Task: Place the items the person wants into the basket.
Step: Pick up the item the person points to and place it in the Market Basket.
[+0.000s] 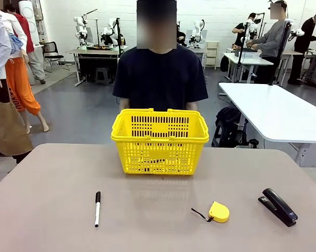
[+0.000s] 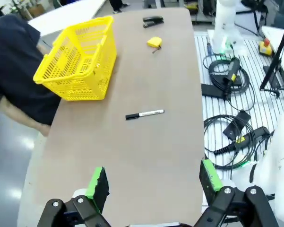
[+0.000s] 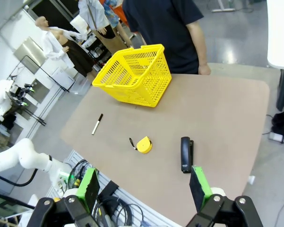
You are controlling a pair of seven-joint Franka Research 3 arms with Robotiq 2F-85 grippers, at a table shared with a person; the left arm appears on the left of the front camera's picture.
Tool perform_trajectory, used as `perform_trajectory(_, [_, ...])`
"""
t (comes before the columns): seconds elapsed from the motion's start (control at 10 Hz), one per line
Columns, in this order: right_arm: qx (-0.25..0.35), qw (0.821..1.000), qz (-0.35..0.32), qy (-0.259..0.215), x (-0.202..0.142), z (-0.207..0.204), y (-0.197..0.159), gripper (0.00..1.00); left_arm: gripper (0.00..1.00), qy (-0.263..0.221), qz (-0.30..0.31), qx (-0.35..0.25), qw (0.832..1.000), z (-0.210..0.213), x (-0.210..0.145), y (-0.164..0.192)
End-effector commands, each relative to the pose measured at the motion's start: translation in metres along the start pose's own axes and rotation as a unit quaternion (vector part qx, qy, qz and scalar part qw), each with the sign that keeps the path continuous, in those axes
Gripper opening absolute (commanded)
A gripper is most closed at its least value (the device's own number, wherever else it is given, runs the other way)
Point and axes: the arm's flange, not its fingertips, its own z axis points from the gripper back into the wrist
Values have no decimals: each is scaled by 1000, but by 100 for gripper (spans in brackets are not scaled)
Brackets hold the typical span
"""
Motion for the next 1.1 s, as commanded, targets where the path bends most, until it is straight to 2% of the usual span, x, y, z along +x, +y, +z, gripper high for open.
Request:
perform_trajectory(0.0, [11, 1000, 8, -12, 3, 1, 1, 100, 100, -33, 34, 19, 999, -2, -14, 18])
perform_trajectory(0.3, [11, 1000, 8, -12, 3, 1, 1, 100, 100, -54, 62, 55, 995, 5, -25, 12])
perform_trajectory(0.5, [11, 1000, 8, -12, 3, 1, 1, 100, 100, -59, 77, 64, 993, 12, -22, 20])
perform_trajectory(0.6, [11, 1000, 8, -12, 3, 1, 1, 100, 100, -54, 79, 47, 994, 10, -26, 19])
perform_trajectory(1.0, [11, 1000, 8, -12, 3, 1, 1, 100, 100, -54, 79, 47, 994, 10, -26, 19])
